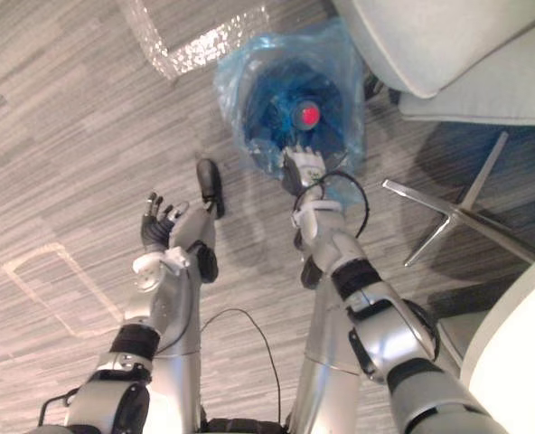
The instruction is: Gather rubbish on tea table into small bin, then transfer packed bag to large trash can.
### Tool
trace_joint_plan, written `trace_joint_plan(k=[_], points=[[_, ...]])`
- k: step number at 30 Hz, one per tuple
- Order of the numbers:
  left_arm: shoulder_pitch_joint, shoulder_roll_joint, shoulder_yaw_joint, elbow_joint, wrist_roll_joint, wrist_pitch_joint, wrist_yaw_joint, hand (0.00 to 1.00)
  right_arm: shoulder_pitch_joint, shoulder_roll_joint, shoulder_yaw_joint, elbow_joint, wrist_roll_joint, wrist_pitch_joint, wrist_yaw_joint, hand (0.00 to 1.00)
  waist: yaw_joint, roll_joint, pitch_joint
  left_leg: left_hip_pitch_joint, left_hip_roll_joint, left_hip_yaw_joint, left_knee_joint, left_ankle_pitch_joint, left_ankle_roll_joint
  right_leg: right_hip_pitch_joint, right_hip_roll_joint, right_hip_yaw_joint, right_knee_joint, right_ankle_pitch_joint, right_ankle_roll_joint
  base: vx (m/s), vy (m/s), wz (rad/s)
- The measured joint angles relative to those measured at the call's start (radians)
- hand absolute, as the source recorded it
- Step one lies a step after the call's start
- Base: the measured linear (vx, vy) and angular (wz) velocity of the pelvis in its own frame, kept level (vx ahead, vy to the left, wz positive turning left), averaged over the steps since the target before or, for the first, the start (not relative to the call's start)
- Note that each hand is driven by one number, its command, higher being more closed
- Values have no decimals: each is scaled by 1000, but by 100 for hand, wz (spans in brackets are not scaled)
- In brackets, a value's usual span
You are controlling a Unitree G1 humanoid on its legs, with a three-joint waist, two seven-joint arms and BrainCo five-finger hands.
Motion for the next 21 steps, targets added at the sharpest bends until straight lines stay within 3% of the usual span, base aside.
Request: trace_joint_plan(k=[6, 12, 15, 21], points=[[48, -1, -19, 5, 32, 19, -21, 0, 135, 21, -1, -147, 35, -3, 7, 100, -7, -2, -8, 132, 16, 12, 11, -36, -6, 149, 17, 5, -44, 4, 2, -20, -29, -15], [136, -1, -51, 28, 63, 46, -40, 0, 331, 25, -15, -333, 70, -4, 31, 100, -12, -16, -16, 385, 11, 24, -52, -61, -14, 412, 30, 4, -145, -5, 21, 19, -23, -10], [228, 6, -51, 87, 80, 51, -44, 0, 472, 35, -17, -480, 99, -13, 54, 100, -15, -57, -92, 552, 13, 46, -121, -66, -25, 578, 45, 7, -243, 6, 23, 117, -18, -17], [282, 33, -91, 249, 86, 72, -74, 0, 521, 45, -24, -501, 126, -53, 98, 100, -31, -70, -187, 733, -5, 52, -246, -62, -32, 772, 65, 7, -417, 47, 40, 163, -6, -7]])
